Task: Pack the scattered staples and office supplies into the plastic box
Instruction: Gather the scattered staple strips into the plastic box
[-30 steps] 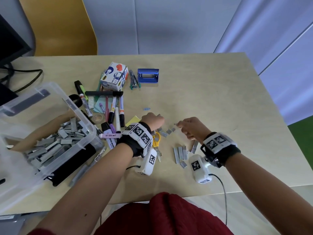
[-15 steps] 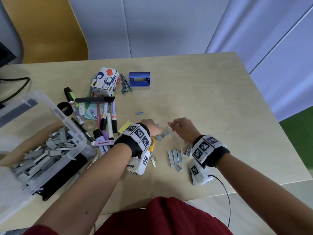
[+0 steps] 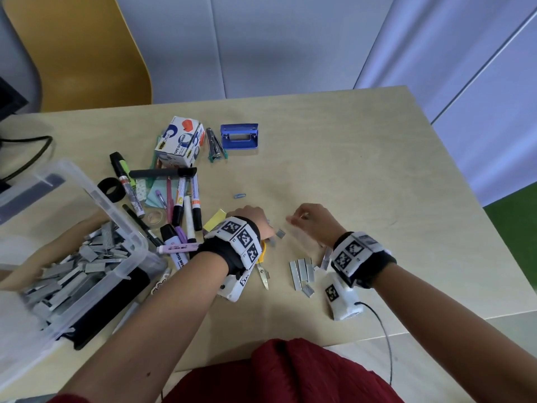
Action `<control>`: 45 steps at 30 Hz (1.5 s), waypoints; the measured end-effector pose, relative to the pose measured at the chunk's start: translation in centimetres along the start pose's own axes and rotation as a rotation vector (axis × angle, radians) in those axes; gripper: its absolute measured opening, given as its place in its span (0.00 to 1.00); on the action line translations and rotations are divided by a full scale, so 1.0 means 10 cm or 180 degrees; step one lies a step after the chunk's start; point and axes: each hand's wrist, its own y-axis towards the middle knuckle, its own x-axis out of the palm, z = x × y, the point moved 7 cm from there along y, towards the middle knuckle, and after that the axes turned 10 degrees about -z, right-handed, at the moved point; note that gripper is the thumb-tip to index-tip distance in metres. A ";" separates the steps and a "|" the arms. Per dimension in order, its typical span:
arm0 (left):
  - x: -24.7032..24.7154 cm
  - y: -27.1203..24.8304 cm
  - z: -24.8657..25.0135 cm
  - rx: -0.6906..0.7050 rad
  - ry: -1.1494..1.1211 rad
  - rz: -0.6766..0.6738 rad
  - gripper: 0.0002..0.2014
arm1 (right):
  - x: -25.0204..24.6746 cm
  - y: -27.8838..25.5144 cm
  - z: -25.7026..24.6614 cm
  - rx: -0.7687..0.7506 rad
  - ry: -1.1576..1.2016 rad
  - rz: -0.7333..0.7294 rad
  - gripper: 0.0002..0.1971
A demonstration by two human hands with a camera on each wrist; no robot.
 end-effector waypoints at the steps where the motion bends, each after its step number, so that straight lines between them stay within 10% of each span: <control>1: 0.00 0.00 0.00 0.0009 0.0028 0.0016 0.18 | -0.02 -0.03 0.03 0.0067 0.0925 -0.0068 0.10; 6: 0.00 0.04 -0.04 0.0013 -0.0420 -0.0091 0.17 | -0.03 -0.14 -0.05 -0.0066 0.3279 -0.0586 0.13; 13: -0.11 -0.05 -0.10 0.0444 -0.3141 -0.0655 0.14 | -0.02 -0.07 -0.08 0.0054 0.0023 0.0235 0.21; 21: -0.41 -0.40 -0.26 0.1100 -0.4799 -0.0672 0.16 | 0.26 -0.11 -0.23 0.0271 -0.1827 -0.0100 0.12; 32: -0.73 -1.14 -0.93 0.1507 -0.4802 -0.0383 0.17 | 0.53 -0.18 -0.83 -0.0180 0.3369 -0.1009 0.09; 40: -0.66 -1.42 -2.00 0.0736 -0.3879 0.0215 0.16 | 0.93 -0.29 -1.61 -0.0294 0.2075 -0.0872 0.13; 45: -0.33 -1.46 -2.30 0.0421 -0.2834 -0.0259 0.15 | 1.22 -0.38 -2.18 -0.0585 0.1559 -0.0844 0.12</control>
